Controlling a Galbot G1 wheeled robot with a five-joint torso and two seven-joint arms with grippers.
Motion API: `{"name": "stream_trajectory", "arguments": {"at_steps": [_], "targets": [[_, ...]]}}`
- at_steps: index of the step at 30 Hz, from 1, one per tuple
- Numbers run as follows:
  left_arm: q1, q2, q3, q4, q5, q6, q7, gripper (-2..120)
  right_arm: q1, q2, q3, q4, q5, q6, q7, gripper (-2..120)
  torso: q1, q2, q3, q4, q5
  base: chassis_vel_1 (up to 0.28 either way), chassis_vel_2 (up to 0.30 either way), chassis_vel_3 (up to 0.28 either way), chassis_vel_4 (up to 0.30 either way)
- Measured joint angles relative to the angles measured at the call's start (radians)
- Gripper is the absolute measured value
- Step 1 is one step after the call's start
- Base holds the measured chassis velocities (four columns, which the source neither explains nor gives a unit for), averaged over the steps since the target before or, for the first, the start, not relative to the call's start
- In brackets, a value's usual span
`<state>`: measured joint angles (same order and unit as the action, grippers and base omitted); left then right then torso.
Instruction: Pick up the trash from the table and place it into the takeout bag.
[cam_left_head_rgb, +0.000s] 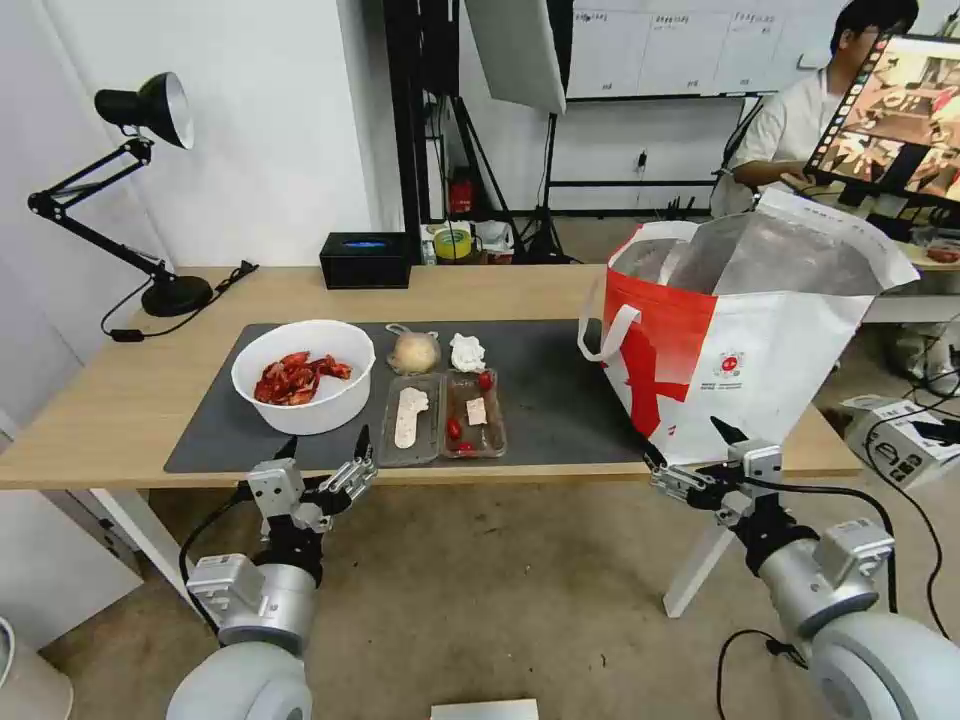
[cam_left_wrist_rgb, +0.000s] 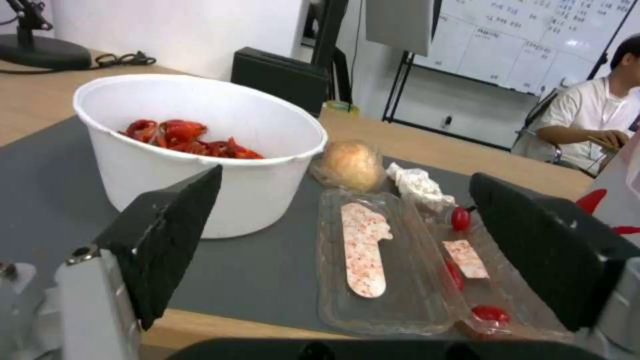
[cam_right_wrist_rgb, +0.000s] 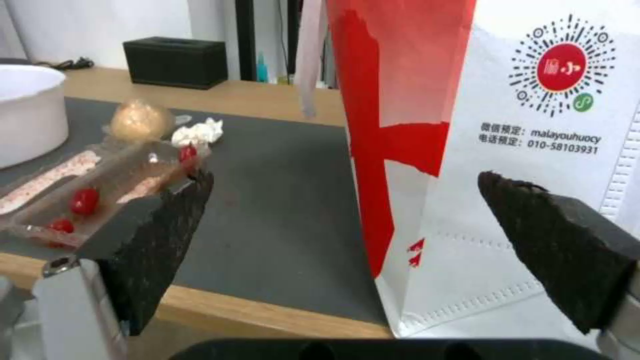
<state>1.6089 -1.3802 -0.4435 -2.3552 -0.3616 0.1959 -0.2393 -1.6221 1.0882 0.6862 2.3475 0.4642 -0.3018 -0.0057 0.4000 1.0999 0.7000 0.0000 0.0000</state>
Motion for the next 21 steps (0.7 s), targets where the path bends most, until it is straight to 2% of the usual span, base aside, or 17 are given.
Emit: {"name": "stream_trajectory", "arguments": {"at_steps": [8, 12, 15, 16, 18, 19, 20, 21], "targets": [[0.007, -0.003, 0.002, -0.006, -0.013, 0.000, 0.000, 100, -0.001, 0.004, -0.007, 0.004, 0.014, 0.007, 0.000, 100, 0.000, 0.000, 0.000, 0.0000, 0.0000, 0.000, 0.000, 0.000, 0.000], [0.006, -0.001, 0.002, -0.009, -0.057, 0.013, 0.000, 100, -0.001, 0.005, -0.013, 0.005, 0.015, 0.007, 0.000, 100, 0.000, 0.000, 0.000, 0.0000, -0.0001, 0.000, 0.000, 0.000, 0.000], [-0.005, 0.010, 0.006, -0.020, -0.166, 0.050, -0.017, 100, 0.000, 0.011, -0.024, 0.006, 0.015, 0.007, 0.000, 100, 0.000, 0.000, 0.000, 0.0000, -0.0001, 0.000, 0.000, 0.000, 0.000], [-0.005, 0.010, 0.006, -0.020, -0.166, 0.050, -0.017, 100, 0.000, 0.011, -0.024, 0.006, 0.015, 0.007, 0.000, 100, 0.000, 0.000, 0.000, 0.0000, -0.0001, 0.000, 0.000, 0.000, 0.000], [-0.021, 0.016, 0.007, -0.031, -0.276, 0.075, -0.059, 100, 0.000, 0.015, -0.030, 0.006, 0.013, 0.007, -0.001, 100, 0.000, 0.000, 0.000, 0.0000, -0.0001, 0.000, 0.000, 0.000, 0.000], [-0.035, 0.019, 0.007, -0.038, -0.367, 0.087, -0.094, 100, 0.000, 0.017, -0.035, 0.006, 0.012, 0.007, -0.001, 100, 0.000, 0.000, 0.000, 0.0000, -0.0001, 0.000, 0.000, 0.000, 0.000], [-0.035, 0.019, 0.007, -0.038, -0.367, 0.087, -0.094, 100, 0.000, 0.017, -0.035, 0.006, 0.012, 0.007, -0.001, 100, 0.000, 0.000, 0.000, 0.0000, -0.0001, 0.000, 0.000, 0.000, 0.000], [-0.050, 0.020, 0.005, -0.044, -0.458, 0.094, -0.129, 100, 0.001, 0.019, -0.040, 0.004, 0.011, 0.007, -0.001, 100, 0.000, 0.000, 0.000, -0.0001, -0.0001, 0.000, 0.000, 0.000, 0.000]]}}
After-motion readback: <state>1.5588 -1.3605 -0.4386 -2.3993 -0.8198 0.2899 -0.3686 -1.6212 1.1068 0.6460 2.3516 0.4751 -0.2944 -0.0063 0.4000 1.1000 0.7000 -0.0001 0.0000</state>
